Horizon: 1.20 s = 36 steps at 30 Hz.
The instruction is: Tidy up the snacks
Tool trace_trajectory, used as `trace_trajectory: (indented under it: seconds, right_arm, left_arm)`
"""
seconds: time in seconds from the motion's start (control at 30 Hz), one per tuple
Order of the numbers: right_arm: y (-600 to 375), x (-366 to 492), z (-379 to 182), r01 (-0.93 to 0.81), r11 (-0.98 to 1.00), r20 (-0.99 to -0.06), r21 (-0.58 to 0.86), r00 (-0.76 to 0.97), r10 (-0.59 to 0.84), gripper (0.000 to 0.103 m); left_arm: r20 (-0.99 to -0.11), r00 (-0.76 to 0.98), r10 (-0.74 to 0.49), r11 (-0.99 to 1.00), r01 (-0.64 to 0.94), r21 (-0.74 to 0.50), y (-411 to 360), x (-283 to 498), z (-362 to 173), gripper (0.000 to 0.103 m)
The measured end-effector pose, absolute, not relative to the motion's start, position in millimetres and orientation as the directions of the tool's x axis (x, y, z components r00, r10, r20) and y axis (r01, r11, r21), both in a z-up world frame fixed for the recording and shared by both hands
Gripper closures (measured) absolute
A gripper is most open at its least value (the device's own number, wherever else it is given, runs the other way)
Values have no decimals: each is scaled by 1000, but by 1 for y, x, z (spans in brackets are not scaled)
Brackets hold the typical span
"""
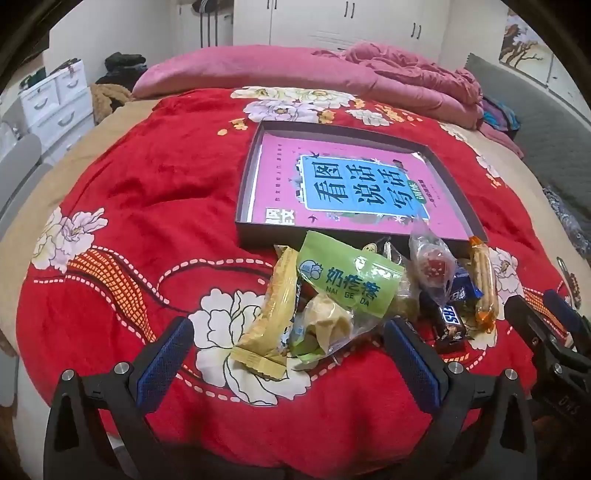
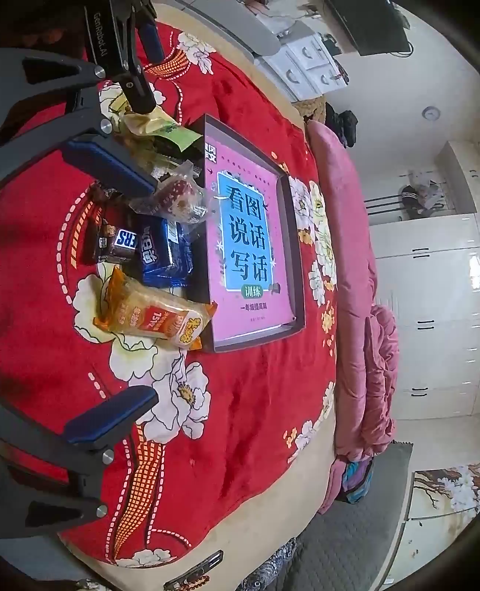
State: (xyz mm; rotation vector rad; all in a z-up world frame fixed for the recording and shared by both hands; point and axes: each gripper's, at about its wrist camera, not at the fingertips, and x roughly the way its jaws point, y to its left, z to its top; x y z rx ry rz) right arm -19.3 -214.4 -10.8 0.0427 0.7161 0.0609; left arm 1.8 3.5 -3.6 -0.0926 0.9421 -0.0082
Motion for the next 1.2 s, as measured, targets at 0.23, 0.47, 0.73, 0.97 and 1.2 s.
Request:
trace_trajectory:
  seconds: [0.23,0.47,0.73,0.97,1.2]
  right_arm:
    - [-213,-20,-10,-47,997,-651,61,755,75,0]
    - [-214,-21,-9,-45,997,-647,66,758,77,0]
    - [-214,-22,-7,-53,997,-648,63,758,81,0]
    - [-212,-22,-7,-55,997,-650,62,755,82,0]
    - [-211,-22,-7,-54,997,-649,63,756,82,0]
  left_arm:
    - [-804,593,-49,996,-27,-80,1,1,-2,0]
    - [-804,593,-50,996,-26,-82,0,1,-2,0]
    - [-804,592,-51,996,-25,-82,0,2,-2,0]
    - [-803,594,-53,996,-24,-83,-1,2,-2,0]
    - [-803,594,-52,997,-18,-79,-3,2,-2,0]
